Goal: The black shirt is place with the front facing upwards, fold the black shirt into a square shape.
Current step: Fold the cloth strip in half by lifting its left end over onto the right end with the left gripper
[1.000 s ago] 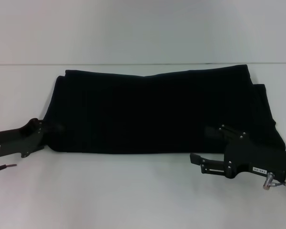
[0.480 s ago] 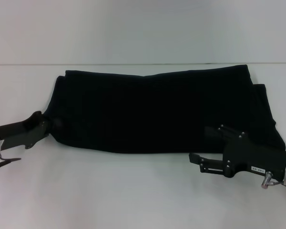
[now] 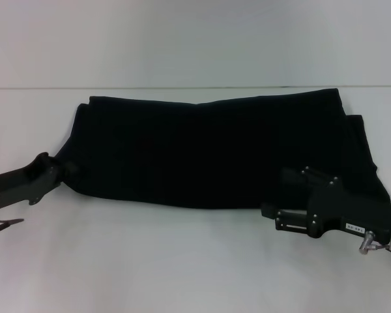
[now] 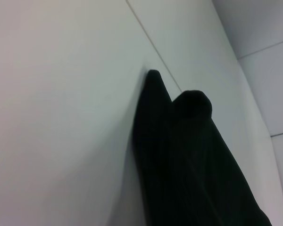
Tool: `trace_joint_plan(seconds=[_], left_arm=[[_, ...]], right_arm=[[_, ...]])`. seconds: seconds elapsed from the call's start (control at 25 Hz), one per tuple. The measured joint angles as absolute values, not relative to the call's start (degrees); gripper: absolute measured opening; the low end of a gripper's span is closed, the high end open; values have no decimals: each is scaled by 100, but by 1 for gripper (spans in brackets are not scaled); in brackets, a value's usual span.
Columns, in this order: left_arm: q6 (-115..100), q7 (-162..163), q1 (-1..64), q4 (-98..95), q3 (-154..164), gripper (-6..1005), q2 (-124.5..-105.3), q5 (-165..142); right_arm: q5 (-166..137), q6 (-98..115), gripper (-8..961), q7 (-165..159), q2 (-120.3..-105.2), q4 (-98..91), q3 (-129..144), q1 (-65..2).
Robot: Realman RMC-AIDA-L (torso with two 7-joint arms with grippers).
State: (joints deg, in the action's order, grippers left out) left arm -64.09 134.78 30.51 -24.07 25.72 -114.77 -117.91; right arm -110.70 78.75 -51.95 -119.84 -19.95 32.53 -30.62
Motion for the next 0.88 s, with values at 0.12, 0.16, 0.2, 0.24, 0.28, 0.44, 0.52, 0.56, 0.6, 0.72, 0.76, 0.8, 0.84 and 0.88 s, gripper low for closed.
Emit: trace_joint_plan(seconds=[0.12,0.16,0.2,0.24,0.28,0.44,0.52,0.56,0.6,0.72,0.76,0.8,0.84,0.88], left_arm=[[-6412,13425,2966,-2413,2574,27,-11447,-11693],[-6419,13410,2940,-2414,2568,27,-11440,-11672],[-6430,13394,2902,-2417,2540,27,-11427,-11651],[-6438,13379,2859,-2418,2490,27,-11420,-11646],[-6453,13364,2819,-2418,2437,27,-11413,-11643],[-6520,13287,2653,-2418,2187,27,-11350,-11643],[-6532,13283,2575,-2423,2129,26,-11280,-11643],[-6552,13284,2539,-2442,2084,26,-11245,-11648],[-6579,13289,2500,-2479,2033,26,-11208,-11664],[-6691,13335,2423,-2609,1918,26,-11110,-11711],[-6738,13366,2400,-2634,1905,25,-11065,-11713],[-6738,13366,2400,-2634,1905,25,-11065,-11713],[-6879,13453,2398,-2684,1893,25,-10992,-11718],[-6922,13465,2408,-2693,1893,25,-10987,-11717]], right_arm=[[-10955,7888,945,-5195,-11970,-1995,3244,-3036],[-10914,7891,945,-5194,-11966,-1995,3239,-3024],[-10886,7894,945,-5195,-11961,-1994,3220,-3015],[-10866,7896,945,-5195,-11957,-1994,3186,-3009],[-10859,7897,945,-5195,-11956,-1995,3143,-3004],[-10855,7895,945,-5194,-11952,-1996,2998,-2968],[-10854,7879,945,-5194,-11950,-2004,2976,-2950],[-10854,7871,945,-5194,-11946,-2009,2964,-2942],[-10854,7865,945,-5194,-11938,-2010,2940,-2928],[-10854,7861,945,-5194,-11923,-2021,2865,-2872],[-10854,7860,945,-5194,-11921,-2026,2843,-2852],[-10854,7859,945,-5194,-11919,-2033,2824,-2832],[-10854,7859,945,-5194,-11917,-2033,2803,-2812],[-10854,7857,945,-5194,-11915,-2033,2786,-2791]])
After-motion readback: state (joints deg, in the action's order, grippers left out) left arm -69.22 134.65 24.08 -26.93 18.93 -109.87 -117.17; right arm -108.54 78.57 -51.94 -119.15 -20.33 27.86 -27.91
